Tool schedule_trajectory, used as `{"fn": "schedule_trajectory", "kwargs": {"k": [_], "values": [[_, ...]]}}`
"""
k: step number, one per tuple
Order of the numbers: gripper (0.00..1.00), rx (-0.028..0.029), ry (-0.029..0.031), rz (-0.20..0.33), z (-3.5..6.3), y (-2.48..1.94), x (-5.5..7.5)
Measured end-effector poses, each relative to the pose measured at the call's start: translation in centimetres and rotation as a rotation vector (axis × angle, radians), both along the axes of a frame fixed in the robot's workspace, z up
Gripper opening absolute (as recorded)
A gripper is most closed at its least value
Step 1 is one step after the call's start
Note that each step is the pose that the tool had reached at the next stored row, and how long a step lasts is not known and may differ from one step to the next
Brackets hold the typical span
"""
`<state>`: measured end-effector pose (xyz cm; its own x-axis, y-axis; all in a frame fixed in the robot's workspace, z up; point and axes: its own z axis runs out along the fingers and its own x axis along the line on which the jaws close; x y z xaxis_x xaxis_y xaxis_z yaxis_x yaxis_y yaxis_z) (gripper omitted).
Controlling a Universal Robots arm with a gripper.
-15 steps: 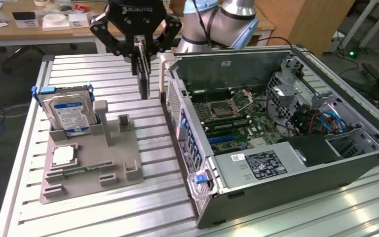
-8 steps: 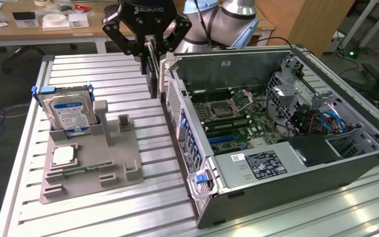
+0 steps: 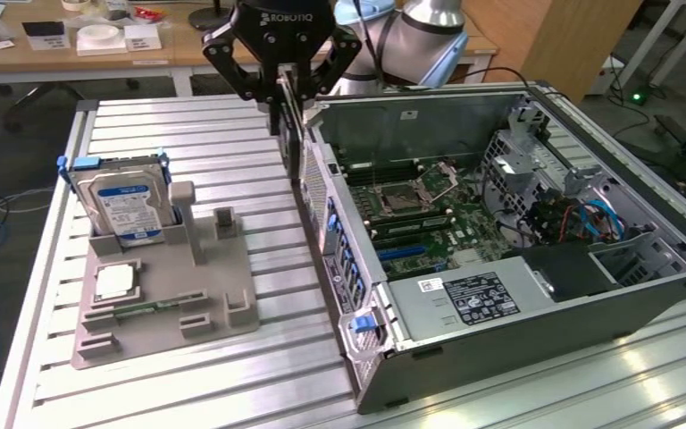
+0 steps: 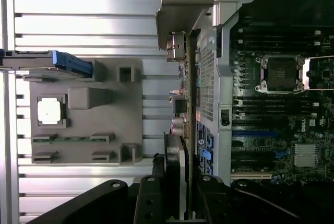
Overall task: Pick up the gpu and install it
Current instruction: 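Pick up the gpu and move the gpu toward the slot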
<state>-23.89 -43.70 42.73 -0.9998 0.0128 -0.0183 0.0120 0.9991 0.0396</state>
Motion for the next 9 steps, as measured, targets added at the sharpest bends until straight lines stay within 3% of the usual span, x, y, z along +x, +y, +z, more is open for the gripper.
{"fn": "schedule_trajectory", "kwargs": {"k": [9], "values": [[0.28,0.0,0.0,0.0,-0.01,0.0,2.0]]}}
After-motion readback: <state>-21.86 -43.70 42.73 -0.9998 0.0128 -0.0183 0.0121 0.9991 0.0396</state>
